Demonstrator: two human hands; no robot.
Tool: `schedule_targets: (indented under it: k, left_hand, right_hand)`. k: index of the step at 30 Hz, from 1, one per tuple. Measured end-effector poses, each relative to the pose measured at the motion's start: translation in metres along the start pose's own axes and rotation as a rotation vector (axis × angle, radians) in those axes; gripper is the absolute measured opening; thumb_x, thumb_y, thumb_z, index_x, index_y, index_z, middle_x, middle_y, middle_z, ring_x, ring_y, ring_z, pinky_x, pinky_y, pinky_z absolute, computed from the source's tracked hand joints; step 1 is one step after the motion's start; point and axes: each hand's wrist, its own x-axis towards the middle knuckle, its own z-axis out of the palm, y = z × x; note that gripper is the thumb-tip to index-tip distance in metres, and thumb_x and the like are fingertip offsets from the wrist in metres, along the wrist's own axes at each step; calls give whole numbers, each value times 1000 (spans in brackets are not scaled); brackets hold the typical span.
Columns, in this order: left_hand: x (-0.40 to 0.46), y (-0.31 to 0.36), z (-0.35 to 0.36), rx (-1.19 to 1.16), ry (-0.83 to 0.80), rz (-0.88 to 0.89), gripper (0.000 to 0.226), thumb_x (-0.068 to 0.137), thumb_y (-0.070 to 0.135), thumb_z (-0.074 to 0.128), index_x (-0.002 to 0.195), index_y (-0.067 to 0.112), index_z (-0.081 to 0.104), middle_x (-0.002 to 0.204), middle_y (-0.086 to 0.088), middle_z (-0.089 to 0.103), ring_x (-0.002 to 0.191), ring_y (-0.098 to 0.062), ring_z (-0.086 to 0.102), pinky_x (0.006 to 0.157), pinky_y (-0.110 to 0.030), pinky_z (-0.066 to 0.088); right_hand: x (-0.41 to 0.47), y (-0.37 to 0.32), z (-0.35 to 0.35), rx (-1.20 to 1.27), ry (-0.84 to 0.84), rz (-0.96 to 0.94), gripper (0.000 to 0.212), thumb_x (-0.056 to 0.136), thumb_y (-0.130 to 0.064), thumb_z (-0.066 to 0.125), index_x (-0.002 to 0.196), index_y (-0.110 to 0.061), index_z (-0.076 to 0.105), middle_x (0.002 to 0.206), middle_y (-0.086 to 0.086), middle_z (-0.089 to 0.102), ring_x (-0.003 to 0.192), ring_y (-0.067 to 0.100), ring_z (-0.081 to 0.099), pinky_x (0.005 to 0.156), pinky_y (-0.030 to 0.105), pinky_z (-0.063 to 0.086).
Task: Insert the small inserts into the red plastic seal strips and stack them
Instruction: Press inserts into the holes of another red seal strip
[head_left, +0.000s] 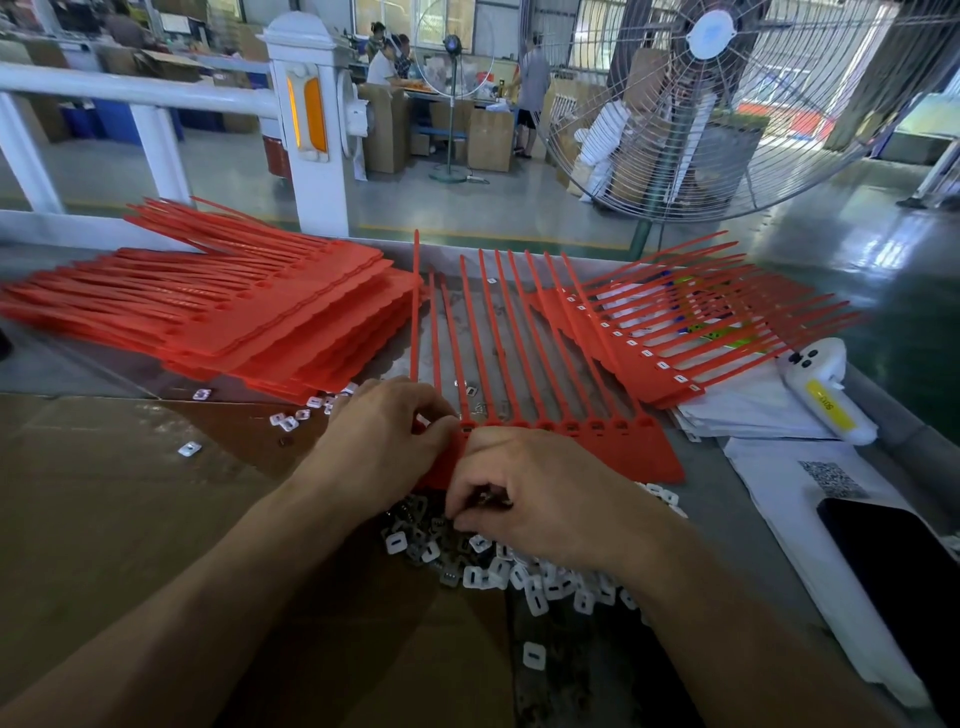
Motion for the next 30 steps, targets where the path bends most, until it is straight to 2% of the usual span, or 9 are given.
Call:
schedule_targets:
  k: [6,8,11,13,15,19,23,26,30]
  left_hand:
    - [0,-1,0,-6,-3,0,13,96,41,63,96,33,74,98,19,64,102,-12,59,101,-50,46]
    - [0,-2,0,-9,0,9,13,95,40,63,96,33,74,98,19,64,102,-12,59,101,-50,46]
    - [-1,-1,1,-10,16,13,12,95,40,64,95,33,74,96,20,64,100,-10,59,100,-49,46]
    - [-1,-1,0,-8,14,13,12,96,40,64,96,34,74,95,21,64,99,-8,58,100,-49,47]
    - [0,-1,0,-9,7,14,13,96,41,63,96,34,74,96,22,63,99,-8,58,101,-49,46]
    - [-1,-2,0,-9,1,19,14,96,42,63,97,34,74,97,23,63,98,-4,58,101,-48,47]
    - [-1,-2,0,-10,13,25,14,96,41,63,96,33,75,97,23,64,97,-4,59,99,-47,48]
    - [0,-2,0,-9,18,29,14,96,41,63,96,33,75,95,23,64,95,0,58,98,-46,48]
    - [1,-3,0,-14,12,25,15,96,42,62,96,34,75,96,23,64,96,-1,58,98,-46,49]
  right_hand:
    - [-5,6,-3,287,150,117,14,94,-21,71,91,-33,66,85,-19,68,76,-3,66,64,13,50]
    - [-6,12,-5,337,246,165,16,95,-19,70,91,-33,66,84,-18,69,73,0,66,62,17,51]
    - [-7,20,-7,385,395,241,17,98,-20,69,97,-37,70,93,-20,72,81,5,69,70,22,55]
    - [-8,27,-7,424,503,321,18,97,-21,69,98,-38,74,97,-26,72,83,0,70,67,16,53]
    - [-9,36,-9,487,564,418,19,97,-21,70,100,-39,75,96,-31,70,73,-3,70,59,10,50]
    - [-15,53,-18,527,642,539,17,96,-20,71,103,-34,77,80,-20,74,56,6,70,52,9,47]
    - [-19,65,-26,547,748,572,11,99,-17,68,100,-23,77,74,-5,75,54,9,67,54,19,53]
    - [-24,75,-32,530,818,657,10,99,-12,67,95,-15,76,71,-2,76,52,10,65,50,25,55]
    - [-36,91,-38,445,829,768,13,97,-16,68,86,-19,74,67,-3,75,50,10,66,46,25,52]
